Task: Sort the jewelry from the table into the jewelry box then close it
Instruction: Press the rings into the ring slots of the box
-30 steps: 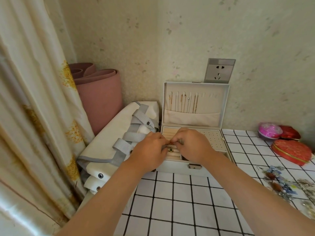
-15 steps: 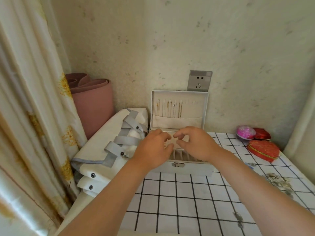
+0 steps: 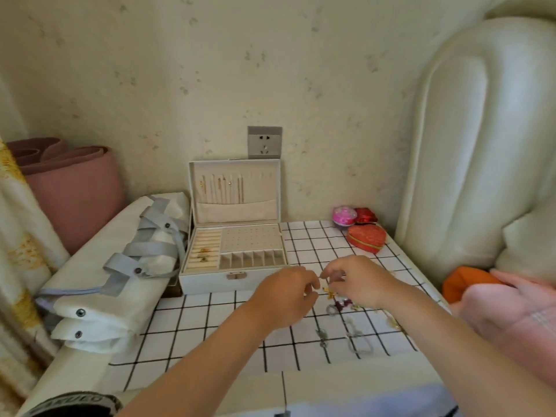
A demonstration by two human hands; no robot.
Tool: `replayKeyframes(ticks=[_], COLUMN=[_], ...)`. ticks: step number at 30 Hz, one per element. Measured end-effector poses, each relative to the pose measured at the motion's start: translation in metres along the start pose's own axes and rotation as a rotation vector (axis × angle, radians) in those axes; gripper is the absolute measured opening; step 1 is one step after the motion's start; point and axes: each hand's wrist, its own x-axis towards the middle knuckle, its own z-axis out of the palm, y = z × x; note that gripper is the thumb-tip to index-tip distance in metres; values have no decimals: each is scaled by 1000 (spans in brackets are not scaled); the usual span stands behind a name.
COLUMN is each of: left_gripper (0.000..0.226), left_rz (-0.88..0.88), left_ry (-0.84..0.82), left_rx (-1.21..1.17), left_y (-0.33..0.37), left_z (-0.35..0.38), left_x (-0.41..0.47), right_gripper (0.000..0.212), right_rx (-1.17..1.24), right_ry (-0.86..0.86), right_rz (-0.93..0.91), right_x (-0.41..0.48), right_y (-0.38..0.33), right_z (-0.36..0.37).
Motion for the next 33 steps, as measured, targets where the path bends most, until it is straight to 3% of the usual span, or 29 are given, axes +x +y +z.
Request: replayKeyframes(ticks=[4, 9, 16, 25, 29, 33], left_gripper=[28, 27, 22, 19, 15, 19], left_rz=[61, 106, 105, 38, 20, 10], left_ry=[-80, -154, -121, -36, -32, -38], left_rx=[72, 178, 234, 143, 121, 88], left_y=[12, 11, 6, -1, -3, -5], left_z=[25, 41, 43, 39, 36, 33], left_x=[4, 10, 12, 9, 11, 11], right_gripper=[20, 17, 11, 16, 25, 15], right_rx=[-96, -18, -27, -72, -163, -204], right_ry=[-48, -82, -132, 174, 181, 155], right_rz=[-2, -5, -4, 11, 11, 15], right_x=[-16, -26, -25, 2, 12, 20], right_y=[19, 36, 43, 35, 29, 22], right_z=[3, 7, 12, 15, 20, 25])
